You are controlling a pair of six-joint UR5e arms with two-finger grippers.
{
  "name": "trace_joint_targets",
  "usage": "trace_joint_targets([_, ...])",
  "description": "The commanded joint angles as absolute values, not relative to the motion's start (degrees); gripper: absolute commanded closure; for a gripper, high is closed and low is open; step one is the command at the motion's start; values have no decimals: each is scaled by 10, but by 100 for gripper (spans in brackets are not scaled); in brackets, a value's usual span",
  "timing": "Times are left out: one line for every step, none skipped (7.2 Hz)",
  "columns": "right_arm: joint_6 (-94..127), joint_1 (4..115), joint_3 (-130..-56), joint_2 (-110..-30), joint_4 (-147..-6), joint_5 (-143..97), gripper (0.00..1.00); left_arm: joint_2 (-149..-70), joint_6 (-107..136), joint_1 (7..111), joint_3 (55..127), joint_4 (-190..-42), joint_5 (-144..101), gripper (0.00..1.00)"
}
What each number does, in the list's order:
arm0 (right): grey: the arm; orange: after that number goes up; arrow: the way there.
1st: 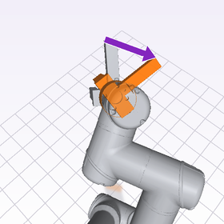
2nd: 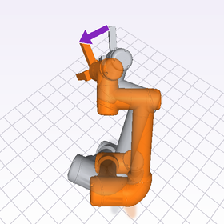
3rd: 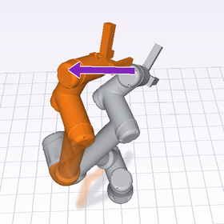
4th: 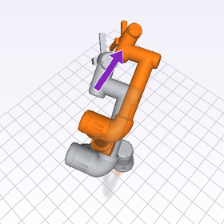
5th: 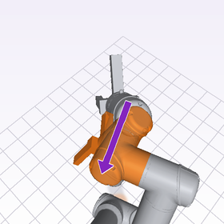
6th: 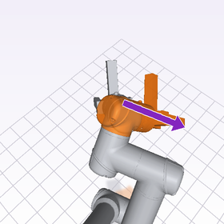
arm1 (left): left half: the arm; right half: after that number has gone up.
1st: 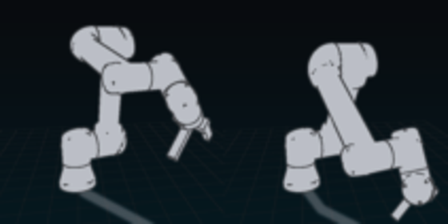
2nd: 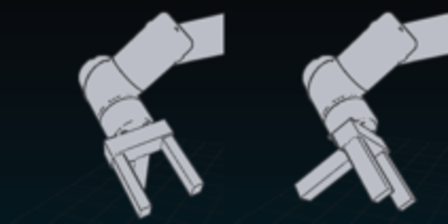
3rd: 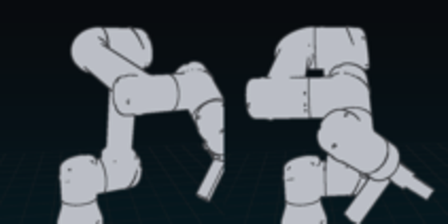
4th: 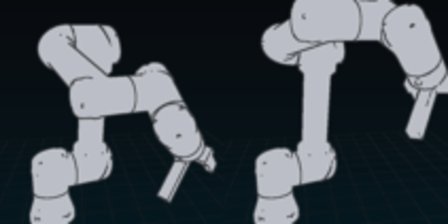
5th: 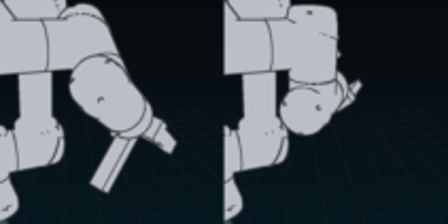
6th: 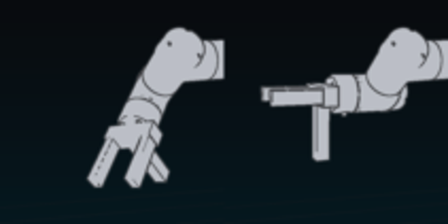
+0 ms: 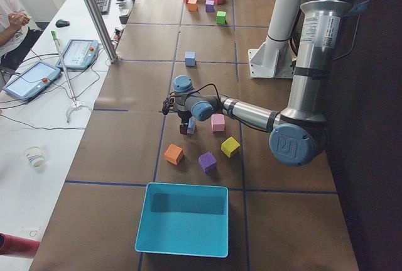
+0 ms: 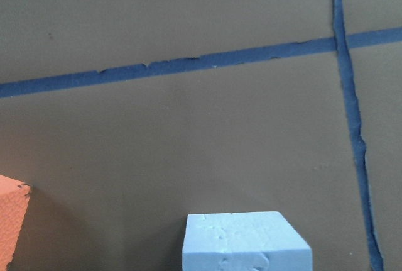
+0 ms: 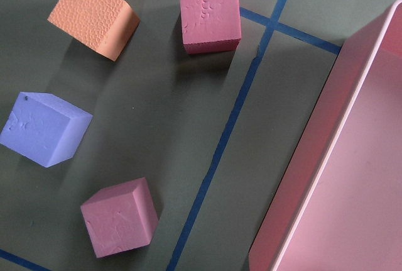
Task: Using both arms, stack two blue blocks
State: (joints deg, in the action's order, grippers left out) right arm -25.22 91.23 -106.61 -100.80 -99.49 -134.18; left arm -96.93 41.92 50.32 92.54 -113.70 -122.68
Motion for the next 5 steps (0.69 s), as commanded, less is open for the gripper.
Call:
trace_joint_targets([-252,912,-1066,-1008,-995,-1342,1,-975,421,497,911,-1146,-1229,24])
trace_joint_targets([-252,912,-1066,-1008,-995,-1342,1,-974,429,497,911,-1146,-1230,60])
trace_joint_targets([-252,912,-1067,-1008,-995,-1342,1,-974,431,497,914,-1146,-1230,86])
trace_joint_targets([-252,912,-1068,-1008,-995,-1342,1,-979,451,497,931,-1141,-1232,94])
trace_joint_targets([-252,913,-1069,-1008,-995,-1342,1,-1015,480,497,955,-1105,-1243,94])
